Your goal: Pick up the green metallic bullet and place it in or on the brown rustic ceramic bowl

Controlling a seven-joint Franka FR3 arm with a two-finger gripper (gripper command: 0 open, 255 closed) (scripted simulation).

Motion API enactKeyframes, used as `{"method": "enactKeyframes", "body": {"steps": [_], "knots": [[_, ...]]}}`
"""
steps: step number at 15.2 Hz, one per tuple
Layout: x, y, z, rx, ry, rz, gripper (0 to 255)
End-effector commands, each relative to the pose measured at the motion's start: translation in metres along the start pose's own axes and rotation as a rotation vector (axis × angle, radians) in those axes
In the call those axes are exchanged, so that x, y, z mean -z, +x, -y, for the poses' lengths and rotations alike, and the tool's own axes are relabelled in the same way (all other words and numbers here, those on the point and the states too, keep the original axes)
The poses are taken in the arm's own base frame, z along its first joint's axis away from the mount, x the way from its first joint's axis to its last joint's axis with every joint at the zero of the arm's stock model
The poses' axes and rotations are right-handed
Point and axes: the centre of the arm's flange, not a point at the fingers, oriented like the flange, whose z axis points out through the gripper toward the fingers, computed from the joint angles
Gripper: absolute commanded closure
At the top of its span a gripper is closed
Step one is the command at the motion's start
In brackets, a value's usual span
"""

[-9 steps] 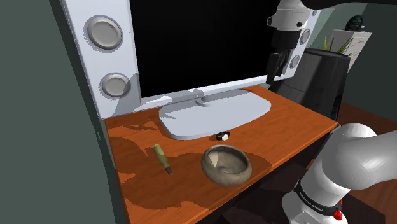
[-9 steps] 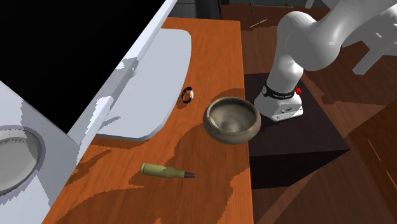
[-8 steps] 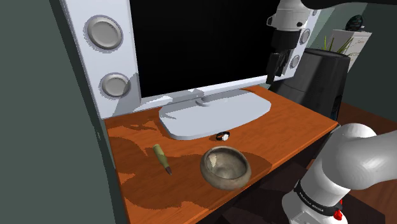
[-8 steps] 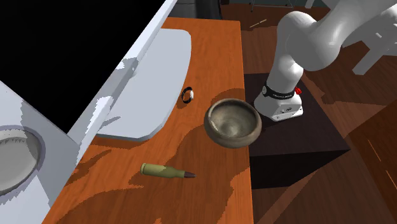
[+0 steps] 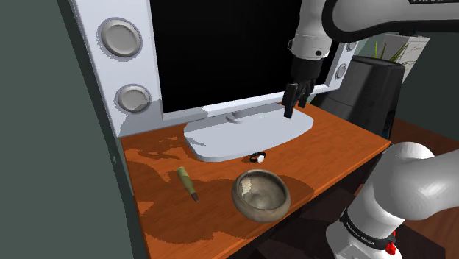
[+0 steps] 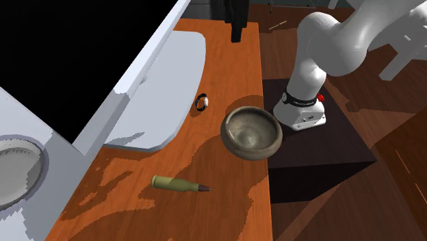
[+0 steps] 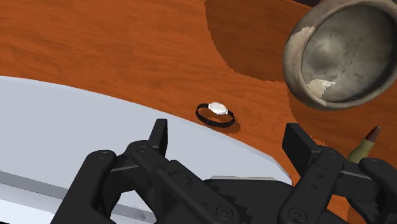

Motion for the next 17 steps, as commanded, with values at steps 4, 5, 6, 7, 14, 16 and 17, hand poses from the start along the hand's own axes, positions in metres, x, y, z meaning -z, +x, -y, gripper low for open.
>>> {"method": "enactKeyframes", "body": {"steps": [4, 5, 6, 7, 14, 16, 17], "knots": [[-0.032, 0.020, 0.048, -0.044, 0.016, -0.014, 0], [-0.039, 0.024, 0.058, -0.052, 0.019, -0.017, 0], [-0.045, 0.028, 0.068, -0.060, 0.022, -0.019, 0], [-0.052, 0.033, 0.078, -0.069, 0.025, -0.022, 0], [-0.096, 0.066, 0.148, -0.127, 0.045, -0.039, 0], [-0.108, 0.076, 0.168, -0.143, 0.051, -0.045, 0], [-0.115, 0.081, 0.178, -0.152, 0.054, -0.047, 0]]}}
